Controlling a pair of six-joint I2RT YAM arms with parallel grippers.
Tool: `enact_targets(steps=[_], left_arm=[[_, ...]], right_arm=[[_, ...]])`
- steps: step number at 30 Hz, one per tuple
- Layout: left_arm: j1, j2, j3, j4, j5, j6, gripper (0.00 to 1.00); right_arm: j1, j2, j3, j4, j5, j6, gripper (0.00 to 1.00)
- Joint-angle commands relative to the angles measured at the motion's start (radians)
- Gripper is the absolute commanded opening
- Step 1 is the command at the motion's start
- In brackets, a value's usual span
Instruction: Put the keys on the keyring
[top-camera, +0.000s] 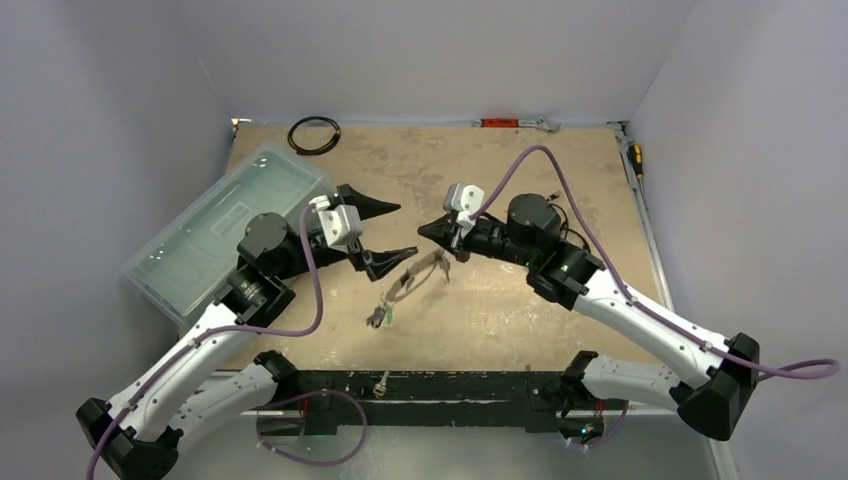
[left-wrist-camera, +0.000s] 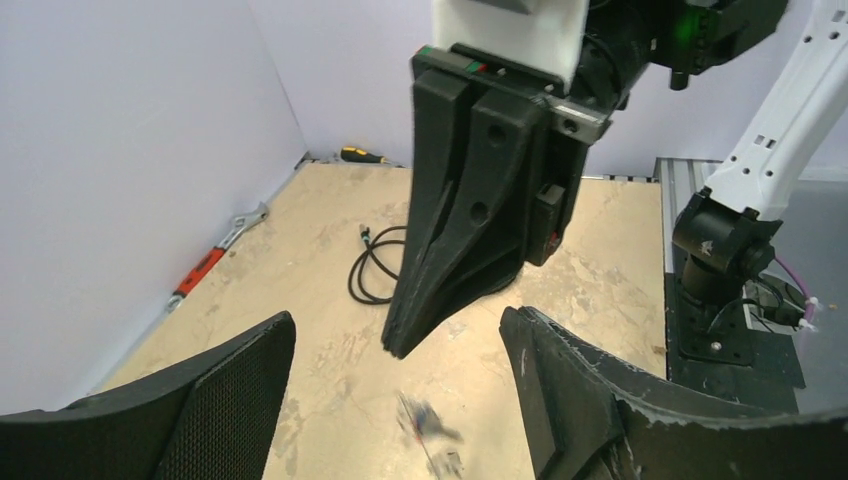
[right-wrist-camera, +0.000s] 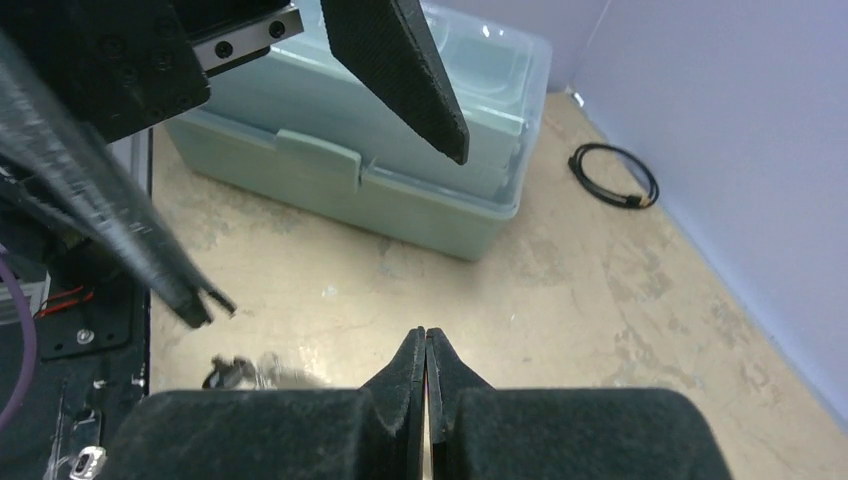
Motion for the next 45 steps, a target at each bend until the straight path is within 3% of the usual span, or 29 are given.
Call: enact_targets(steps=[1,9,13,17,19,21,24,27,30,33,36,45], left_arm=[[-0.003,-0.005,0.083,-0.112,-0.070,0.014,0.76],[-0.003,0.048,0.107,-0.220,-0.235,-0.035,0.73],[-0.002,0.069,0.042,-0.201,-0.370,-0.067,0.74],[-0.001,0.092,-0.016,-0.150,-0.516,-0.101,0.73],[-0.001,0.128,-0.011,-0.169,-0.575,-0.113,0.73],[0.000,0.168,-0.011,-0.194,-0.664,-0.155,0.73],[-0.002,0.229,-0.009,-0.251,-0.659,-0.168,0.72],[-0.002,0.272,0.017,-0.324,-0.656,-0.128,0.72],[-0.001,0.292,0.004,-0.335,-0.708,-0.097,0.73],[-0.001,0.283,-0.055,-0.266,-0.715,-0.135,0.74],[-0.001,0.276,-0.065,-0.260,-0.684,-0.144,0.83],[0.000,0.187,-0.089,-0.270,-0.798,-0.136,0.84]], right_arm=[[0.002,-0.055,-0.016,0.097,0.032,-0.019,0.00],[0.002,-0.066,-0.035,0.114,0.117,0.018,0.00],[0.002,-0.093,-0.132,0.210,0.220,0.122,0.00],[0.002,-0.049,-0.162,0.160,0.319,0.256,0.02],[0.002,-0.038,-0.177,0.115,0.374,0.328,0.09],[0.002,-0.048,-0.216,0.086,0.384,0.394,0.23],[0.002,-0.058,-0.266,0.034,0.297,0.456,0.45],[0.016,-0.034,-0.281,-0.068,0.198,0.467,0.57],[0.066,0.010,-0.286,-0.151,0.192,0.466,0.64],[0.130,0.067,-0.290,-0.160,0.201,0.494,0.66],[0.189,0.141,-0.286,-0.121,0.196,0.541,0.65],[0.235,0.442,-0.257,-0.041,0.203,0.694,0.61]])
